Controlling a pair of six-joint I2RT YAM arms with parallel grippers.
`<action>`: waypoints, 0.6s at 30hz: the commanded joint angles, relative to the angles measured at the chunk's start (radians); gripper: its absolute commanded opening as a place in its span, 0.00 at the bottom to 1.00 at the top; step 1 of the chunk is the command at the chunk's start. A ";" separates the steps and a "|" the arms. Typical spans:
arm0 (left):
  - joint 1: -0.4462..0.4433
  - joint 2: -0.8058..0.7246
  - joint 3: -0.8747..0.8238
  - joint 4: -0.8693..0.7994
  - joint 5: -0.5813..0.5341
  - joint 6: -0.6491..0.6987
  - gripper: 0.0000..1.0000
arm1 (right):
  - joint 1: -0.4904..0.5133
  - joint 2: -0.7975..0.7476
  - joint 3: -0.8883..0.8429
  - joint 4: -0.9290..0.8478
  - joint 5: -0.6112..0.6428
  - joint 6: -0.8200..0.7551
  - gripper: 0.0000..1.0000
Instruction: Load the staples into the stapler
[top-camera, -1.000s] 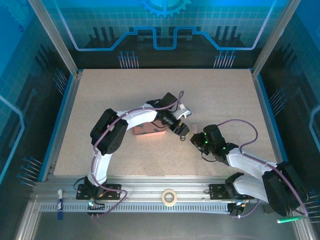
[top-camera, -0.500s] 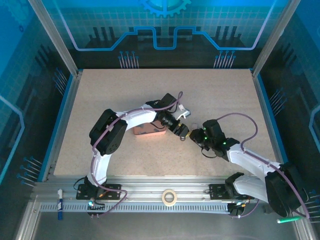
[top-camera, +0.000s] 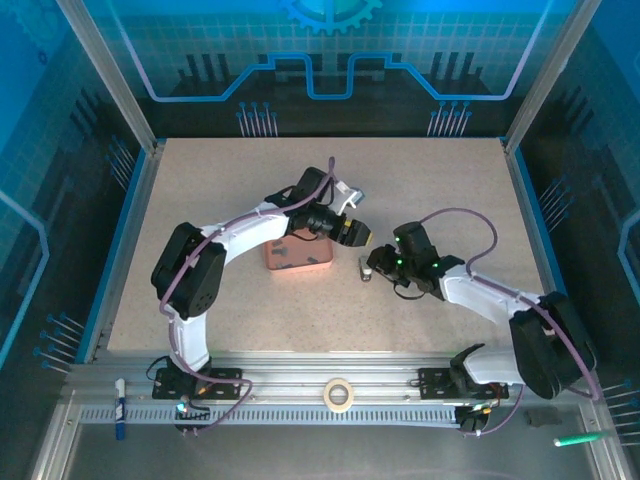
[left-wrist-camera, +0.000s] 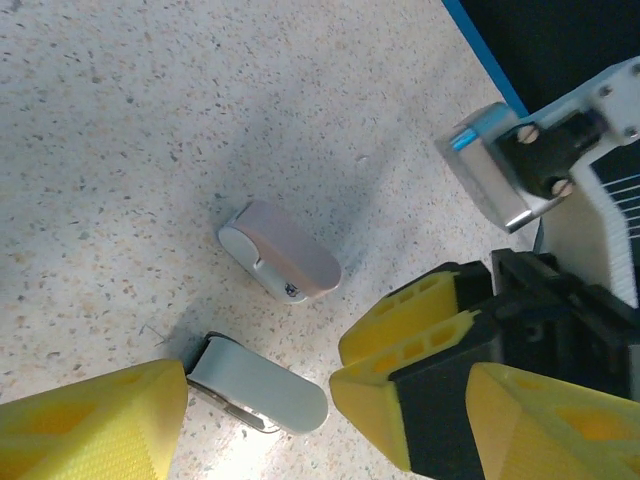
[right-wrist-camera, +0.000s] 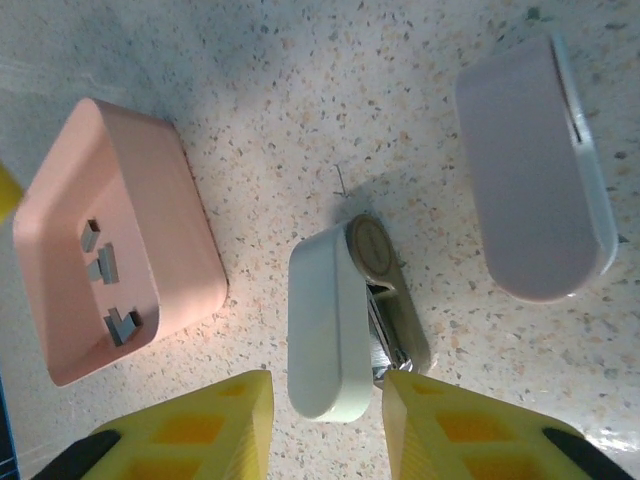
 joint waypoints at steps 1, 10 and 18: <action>0.008 -0.027 -0.027 0.022 -0.002 -0.024 0.75 | 0.001 0.040 0.031 -0.011 -0.037 -0.027 0.36; 0.012 -0.020 -0.034 0.023 -0.003 -0.022 0.75 | 0.011 0.147 0.038 -0.054 -0.029 -0.023 0.31; 0.017 -0.022 -0.044 0.013 -0.013 -0.010 0.75 | 0.032 0.212 0.052 -0.190 0.035 -0.006 0.22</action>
